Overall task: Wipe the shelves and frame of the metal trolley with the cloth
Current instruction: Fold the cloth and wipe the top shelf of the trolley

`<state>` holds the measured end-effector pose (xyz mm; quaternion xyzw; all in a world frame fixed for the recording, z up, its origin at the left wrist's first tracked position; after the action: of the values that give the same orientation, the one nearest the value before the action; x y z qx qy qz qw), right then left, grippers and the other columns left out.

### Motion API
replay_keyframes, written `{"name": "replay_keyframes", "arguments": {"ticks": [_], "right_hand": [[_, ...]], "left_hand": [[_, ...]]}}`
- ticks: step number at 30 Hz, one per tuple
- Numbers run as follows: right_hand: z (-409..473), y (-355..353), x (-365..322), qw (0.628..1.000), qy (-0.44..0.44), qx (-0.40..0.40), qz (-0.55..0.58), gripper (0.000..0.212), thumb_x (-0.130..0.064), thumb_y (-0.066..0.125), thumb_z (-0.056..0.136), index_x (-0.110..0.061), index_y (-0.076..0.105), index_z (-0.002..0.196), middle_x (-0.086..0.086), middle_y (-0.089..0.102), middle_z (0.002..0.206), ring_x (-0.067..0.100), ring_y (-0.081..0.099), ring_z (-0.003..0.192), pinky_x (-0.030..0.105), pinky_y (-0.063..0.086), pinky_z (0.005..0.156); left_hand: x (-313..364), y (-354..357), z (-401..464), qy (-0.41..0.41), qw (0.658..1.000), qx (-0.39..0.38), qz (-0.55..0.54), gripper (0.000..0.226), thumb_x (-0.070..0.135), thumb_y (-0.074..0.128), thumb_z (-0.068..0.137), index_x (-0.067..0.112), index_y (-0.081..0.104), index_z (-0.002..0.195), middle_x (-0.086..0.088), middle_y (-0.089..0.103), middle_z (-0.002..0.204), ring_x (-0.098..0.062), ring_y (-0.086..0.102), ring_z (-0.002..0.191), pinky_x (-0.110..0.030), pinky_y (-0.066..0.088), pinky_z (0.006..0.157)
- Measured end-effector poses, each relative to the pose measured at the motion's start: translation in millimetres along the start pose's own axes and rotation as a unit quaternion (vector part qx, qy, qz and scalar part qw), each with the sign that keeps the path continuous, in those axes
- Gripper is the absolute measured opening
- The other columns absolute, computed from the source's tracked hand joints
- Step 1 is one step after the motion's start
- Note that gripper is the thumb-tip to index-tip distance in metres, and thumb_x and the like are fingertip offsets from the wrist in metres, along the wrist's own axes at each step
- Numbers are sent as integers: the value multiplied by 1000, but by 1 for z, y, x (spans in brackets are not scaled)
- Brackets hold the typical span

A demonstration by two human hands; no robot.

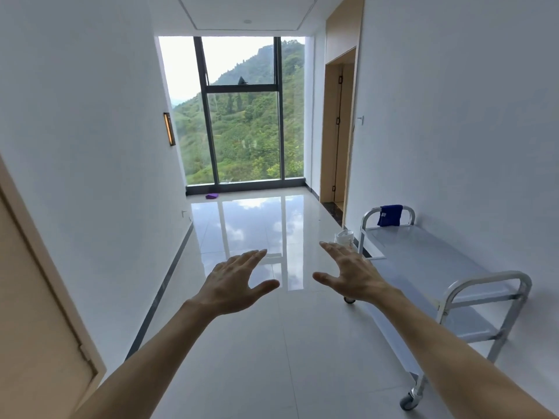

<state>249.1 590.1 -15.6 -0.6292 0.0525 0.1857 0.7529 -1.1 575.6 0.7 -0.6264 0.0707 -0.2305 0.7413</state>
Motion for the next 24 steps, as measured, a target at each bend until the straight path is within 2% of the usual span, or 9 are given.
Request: {"name": "replay_keyframes", "arguments": {"ticks": [8, 14, 24], "right_hand": [[163, 10, 63, 1000, -19, -2, 5, 84, -64, 54, 92, -30, 16, 159, -2, 23, 166, 25, 26, 151, 60, 23, 117], [280, 11, 99, 999, -32, -1, 6, 83, -61, 55, 93, -30, 16, 159, -4, 23, 166, 24, 27, 150, 60, 27, 115], [450, 63, 160, 999, -22, -26, -6, 82, -60, 55, 93, -31, 16, 159, -4, 22, 166, 23, 25, 151, 59, 28, 116]], "left_hand": [[-33, 21, 164, -2, 1000, 1, -4, 87, 81, 32, 81, 38, 20, 155, 12, 25, 162, -17, 27, 149, -46, 27, 118], [-69, 34, 267, -13, 1000, 9, -2, 86, 82, 32, 82, 38, 20, 155, 13, 27, 161, -14, 29, 147, -42, 28, 117], [-158, 79, 437, -24, 999, 21, -21, 88, 84, 31, 80, 38, 23, 154, 13, 30, 160, -14, 33, 145, -43, 32, 114]]}}
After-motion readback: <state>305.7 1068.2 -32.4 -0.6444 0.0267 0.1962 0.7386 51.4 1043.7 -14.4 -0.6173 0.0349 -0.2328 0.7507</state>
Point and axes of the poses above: each hand's wrist, its own z-axis towards the middle knuckle, its own y-axis out of the palm, x = y × z, the point moved 7 cm from there along z, towards the middle knuckle
